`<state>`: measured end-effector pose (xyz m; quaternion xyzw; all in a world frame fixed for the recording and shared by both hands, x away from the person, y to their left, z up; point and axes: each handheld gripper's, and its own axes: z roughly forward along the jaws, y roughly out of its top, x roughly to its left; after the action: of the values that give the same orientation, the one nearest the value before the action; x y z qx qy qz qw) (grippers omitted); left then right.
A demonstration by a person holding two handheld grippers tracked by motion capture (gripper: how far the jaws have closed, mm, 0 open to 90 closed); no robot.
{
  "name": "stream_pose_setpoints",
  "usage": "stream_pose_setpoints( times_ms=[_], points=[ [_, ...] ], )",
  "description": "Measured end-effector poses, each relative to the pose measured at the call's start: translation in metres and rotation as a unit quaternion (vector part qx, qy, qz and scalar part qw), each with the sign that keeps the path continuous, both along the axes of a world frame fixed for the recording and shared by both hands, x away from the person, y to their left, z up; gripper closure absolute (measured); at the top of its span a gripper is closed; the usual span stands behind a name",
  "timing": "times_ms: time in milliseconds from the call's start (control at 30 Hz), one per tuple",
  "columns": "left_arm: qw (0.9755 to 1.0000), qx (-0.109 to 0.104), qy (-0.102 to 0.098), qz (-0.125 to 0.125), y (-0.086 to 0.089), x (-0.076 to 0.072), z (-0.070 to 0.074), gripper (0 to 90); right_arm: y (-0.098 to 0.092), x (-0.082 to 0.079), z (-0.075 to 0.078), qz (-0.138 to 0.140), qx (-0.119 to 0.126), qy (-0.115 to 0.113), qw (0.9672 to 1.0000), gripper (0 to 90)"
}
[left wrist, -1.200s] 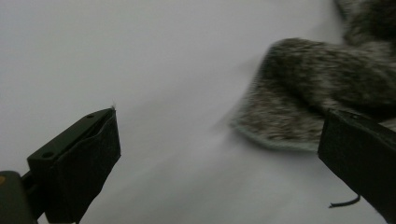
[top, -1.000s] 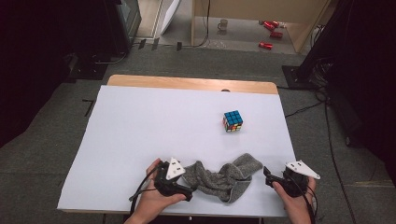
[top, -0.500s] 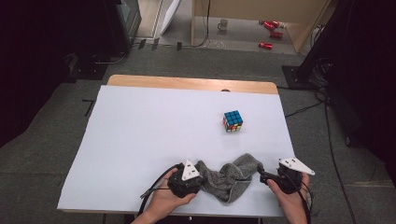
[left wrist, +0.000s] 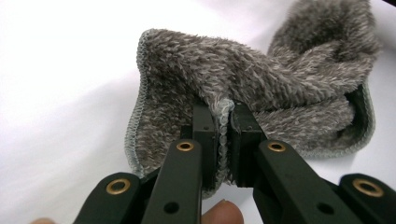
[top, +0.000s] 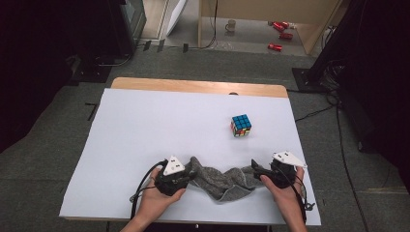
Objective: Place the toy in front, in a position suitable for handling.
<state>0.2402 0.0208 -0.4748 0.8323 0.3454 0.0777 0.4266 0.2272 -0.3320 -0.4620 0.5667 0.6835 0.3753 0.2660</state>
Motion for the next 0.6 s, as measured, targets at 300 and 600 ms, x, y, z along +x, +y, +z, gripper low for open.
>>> stream_pose_setpoints(
  times_ms=[300,600],
  points=[
    [0.9990,-0.004,-0.001,0.044,0.041,0.007,0.003,84.7,0.015,0.022,-0.001,0.006,0.003,0.003,1.0000,13.3],
    [0.9967,-0.004,-0.006,0.081,0.073,0.012,0.003,84.6,0.020,0.042,0.001,0.001,0.014,0.007,0.9999,13.3]
  ],
)
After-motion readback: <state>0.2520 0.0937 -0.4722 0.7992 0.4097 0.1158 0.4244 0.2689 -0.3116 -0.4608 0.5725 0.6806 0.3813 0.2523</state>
